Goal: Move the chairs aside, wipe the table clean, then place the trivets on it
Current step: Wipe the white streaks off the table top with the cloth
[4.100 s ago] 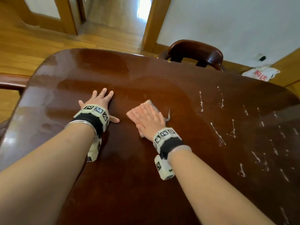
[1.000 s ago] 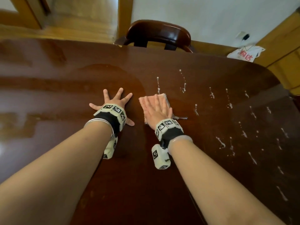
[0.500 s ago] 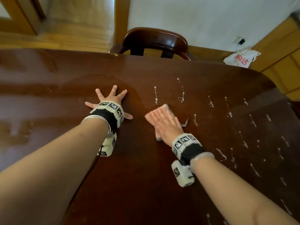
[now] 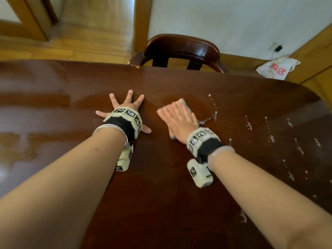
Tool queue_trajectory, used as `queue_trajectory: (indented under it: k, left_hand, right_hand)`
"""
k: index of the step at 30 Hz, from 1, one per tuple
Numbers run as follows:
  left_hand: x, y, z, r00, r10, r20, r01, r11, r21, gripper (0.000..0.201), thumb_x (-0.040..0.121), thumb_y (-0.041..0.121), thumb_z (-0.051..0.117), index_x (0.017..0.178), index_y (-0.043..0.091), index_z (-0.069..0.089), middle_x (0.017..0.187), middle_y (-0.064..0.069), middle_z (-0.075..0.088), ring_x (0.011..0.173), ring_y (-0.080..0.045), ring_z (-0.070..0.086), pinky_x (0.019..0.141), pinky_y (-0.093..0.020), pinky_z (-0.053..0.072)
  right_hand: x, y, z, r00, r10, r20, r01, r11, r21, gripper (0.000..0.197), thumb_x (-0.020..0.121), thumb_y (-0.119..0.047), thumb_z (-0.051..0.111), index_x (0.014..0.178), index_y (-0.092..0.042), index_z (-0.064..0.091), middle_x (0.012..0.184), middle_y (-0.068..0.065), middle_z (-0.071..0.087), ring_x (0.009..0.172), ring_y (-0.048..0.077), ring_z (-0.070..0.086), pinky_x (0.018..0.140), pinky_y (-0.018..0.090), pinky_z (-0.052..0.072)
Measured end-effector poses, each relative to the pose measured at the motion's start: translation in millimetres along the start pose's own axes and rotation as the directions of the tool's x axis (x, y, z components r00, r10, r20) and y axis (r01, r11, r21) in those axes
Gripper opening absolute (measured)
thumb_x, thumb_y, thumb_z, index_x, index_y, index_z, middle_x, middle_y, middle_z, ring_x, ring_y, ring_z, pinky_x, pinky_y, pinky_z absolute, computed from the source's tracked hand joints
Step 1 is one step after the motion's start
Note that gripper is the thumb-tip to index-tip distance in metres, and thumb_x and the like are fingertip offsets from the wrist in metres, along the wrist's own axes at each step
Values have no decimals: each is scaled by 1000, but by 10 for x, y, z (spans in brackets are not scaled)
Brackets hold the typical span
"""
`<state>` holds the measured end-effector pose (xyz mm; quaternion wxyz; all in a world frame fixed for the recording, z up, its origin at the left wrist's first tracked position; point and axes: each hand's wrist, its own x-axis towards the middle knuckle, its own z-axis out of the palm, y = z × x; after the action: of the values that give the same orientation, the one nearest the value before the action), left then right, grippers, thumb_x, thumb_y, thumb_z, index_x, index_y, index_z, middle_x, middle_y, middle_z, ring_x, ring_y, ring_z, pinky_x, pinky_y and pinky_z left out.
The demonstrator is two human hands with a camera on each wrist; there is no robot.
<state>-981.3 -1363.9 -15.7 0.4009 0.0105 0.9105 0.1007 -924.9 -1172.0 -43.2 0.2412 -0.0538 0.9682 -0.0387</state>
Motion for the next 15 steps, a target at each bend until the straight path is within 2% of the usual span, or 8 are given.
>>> queue_trajectory:
  k: [2, 3, 6, 7, 9, 12, 14, 15]
  left_hand:
    - [-11, 3, -13, 1000, -4, 15, 4, 1000, -5, 138, 46, 55, 87, 140, 56, -14, 150, 20, -32, 135, -40, -34, 88, -85, 6]
    - [-15, 4, -14, 1000, -3, 22, 4, 1000, -6, 138, 47, 55, 87, 140, 55, -14, 150, 20, -32, 135, -40, -35, 88, -85, 6]
    - [-10, -1, -22, 1000, 5, 24, -5, 1000, -10, 138, 47, 54, 87, 141, 55, -14, 150, 19, -32, 134, -40, -36, 88, -85, 5]
    - [-10, 0, -21, 1000, 6, 25, -5, 1000, -12, 138, 47, 54, 87, 140, 55, -14, 150, 19, -33, 134, -40, -36, 88, -85, 5]
    - [2, -5, -24, 1000, 6, 23, -6, 1000, -5, 138, 47, 54, 87, 140, 55, -15, 150, 19, -32, 134, -40, -36, 88, -85, 5]
    - [1, -3, -22, 1000, -1, 24, 1, 1000, -1, 138, 47, 55, 87, 141, 55, -14, 150, 19, -32, 134, -40, -36, 88, -85, 6]
    - [10, -5, -19, 1000, 4, 27, -4, 1000, -6, 138, 47, 54, 87, 141, 55, -14, 150, 19, -32, 134, -40, -36, 89, -84, 5]
    - [16, -6, -21, 1000, 5, 31, -4, 1000, -11, 138, 47, 54, 87, 140, 55, -15, 150, 19, -32, 134, -39, -36, 89, -84, 5]
  right_hand:
    - [-125, 203, 55, 999, 24, 38, -24, 1000, 11, 62, 103, -30, 21, 143, -43, -25, 153, -15, -32, 141, 14, -29, 116, 46, -13]
    - [-87, 308, 6, 997, 66, 41, -68, 997, 45, 61, 104, -30, 20, 143, -43, -25, 154, -12, -31, 142, 17, -28, 117, 48, -12]
    - [436, 377, -253, 958, 283, 54, -287, 952, 108, 65, 100, -16, 21, 150, -36, -16, 157, 1, -28, 143, 31, -24, 116, 58, -6]
    - [619, 304, -309, 945, 324, 51, -328, 934, 140, 62, 98, -18, 16, 151, -36, -13, 157, 3, -27, 144, 34, -22, 116, 60, -5]
    - [865, 61, -326, 961, 277, -1, -275, 956, 98, 61, 94, -27, 8, 150, -39, -11, 159, 3, -22, 144, 36, -21, 114, 62, -3]
    - [621, -207, -195, 998, 63, 11, -62, 996, -70, 63, 101, -24, 24, 149, -39, -15, 158, -5, -26, 144, 28, -25, 116, 56, -6]
    - [331, -91, -122, 999, -40, 30, 43, 993, -113, 65, 103, -24, 25, 148, -40, -19, 155, -11, -30, 143, 19, -28, 117, 49, -11]
    - [273, 58, -105, 997, -63, 48, 69, 988, -138, 66, 102, -21, 24, 147, -41, -21, 154, -12, -31, 142, 18, -29, 117, 49, -12]
